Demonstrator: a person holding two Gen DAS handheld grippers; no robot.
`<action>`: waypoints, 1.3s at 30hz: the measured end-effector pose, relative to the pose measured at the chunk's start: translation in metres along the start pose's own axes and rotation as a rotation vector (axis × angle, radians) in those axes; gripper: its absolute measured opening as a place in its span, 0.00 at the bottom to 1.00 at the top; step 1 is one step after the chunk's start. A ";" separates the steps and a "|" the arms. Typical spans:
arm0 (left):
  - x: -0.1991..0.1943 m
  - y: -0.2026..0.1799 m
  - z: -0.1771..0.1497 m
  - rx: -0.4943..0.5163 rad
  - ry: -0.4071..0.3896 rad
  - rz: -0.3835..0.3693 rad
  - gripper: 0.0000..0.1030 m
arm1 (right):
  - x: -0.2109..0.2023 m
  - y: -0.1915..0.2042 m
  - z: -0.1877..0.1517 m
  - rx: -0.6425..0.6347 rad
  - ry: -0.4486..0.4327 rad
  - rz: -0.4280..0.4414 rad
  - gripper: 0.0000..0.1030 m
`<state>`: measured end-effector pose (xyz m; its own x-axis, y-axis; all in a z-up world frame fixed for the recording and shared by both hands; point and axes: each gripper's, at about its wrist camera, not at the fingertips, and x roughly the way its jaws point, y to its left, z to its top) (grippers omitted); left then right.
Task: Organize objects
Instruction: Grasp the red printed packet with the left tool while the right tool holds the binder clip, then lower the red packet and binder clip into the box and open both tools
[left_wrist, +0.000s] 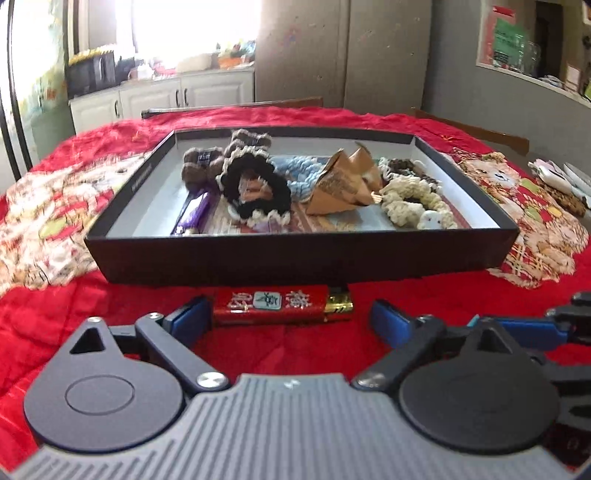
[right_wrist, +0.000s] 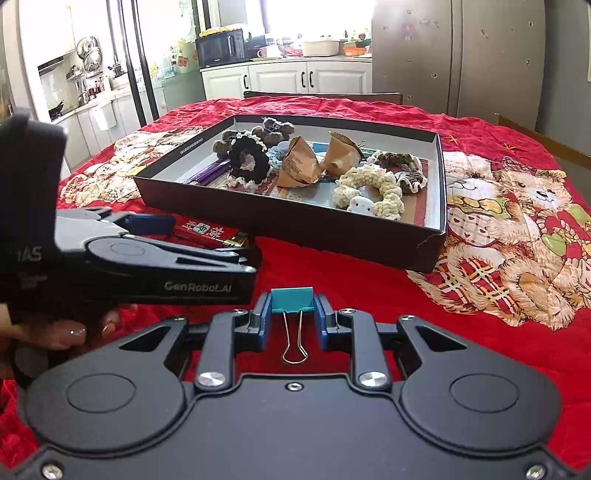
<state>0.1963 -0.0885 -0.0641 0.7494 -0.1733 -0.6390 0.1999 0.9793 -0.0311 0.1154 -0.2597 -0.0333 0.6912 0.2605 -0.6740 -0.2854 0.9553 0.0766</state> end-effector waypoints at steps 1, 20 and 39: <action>0.000 0.000 0.000 -0.001 -0.004 0.006 0.89 | 0.000 0.000 0.000 0.000 0.002 0.000 0.22; -0.036 0.024 0.016 0.000 0.004 -0.064 0.78 | -0.009 0.007 0.013 -0.007 -0.027 0.001 0.22; -0.012 0.048 0.082 0.073 -0.072 -0.022 0.78 | 0.014 -0.006 0.085 -0.008 -0.128 -0.099 0.22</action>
<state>0.2488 -0.0480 0.0055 0.7869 -0.2046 -0.5822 0.2605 0.9654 0.0127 0.1834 -0.2504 0.0187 0.7949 0.1816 -0.5790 -0.2168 0.9762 0.0085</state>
